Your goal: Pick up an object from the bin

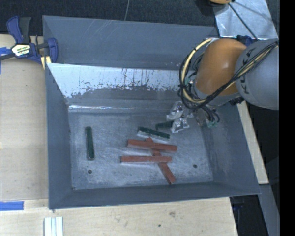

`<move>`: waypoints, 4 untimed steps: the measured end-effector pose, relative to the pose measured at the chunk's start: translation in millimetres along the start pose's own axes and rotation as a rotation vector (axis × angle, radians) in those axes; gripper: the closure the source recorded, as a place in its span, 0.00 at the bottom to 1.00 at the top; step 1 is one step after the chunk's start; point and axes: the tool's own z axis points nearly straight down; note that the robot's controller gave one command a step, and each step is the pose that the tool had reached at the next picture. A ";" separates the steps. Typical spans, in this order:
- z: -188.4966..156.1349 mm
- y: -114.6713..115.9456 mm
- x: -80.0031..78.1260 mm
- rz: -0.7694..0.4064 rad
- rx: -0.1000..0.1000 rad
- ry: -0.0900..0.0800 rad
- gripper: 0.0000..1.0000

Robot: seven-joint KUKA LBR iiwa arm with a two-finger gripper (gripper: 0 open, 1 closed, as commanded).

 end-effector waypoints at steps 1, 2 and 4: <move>0.0 0.0 0.0 -0.001 0.000 0.000 1.00; -27.8 -0.5 4.6 -0.014 0.000 0.000 1.00; -119.6 -6.3 10.5 -0.022 0.002 -0.008 1.00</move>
Offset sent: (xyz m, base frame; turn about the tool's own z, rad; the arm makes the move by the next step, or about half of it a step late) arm -0.0059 -0.0012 0.0376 -0.0205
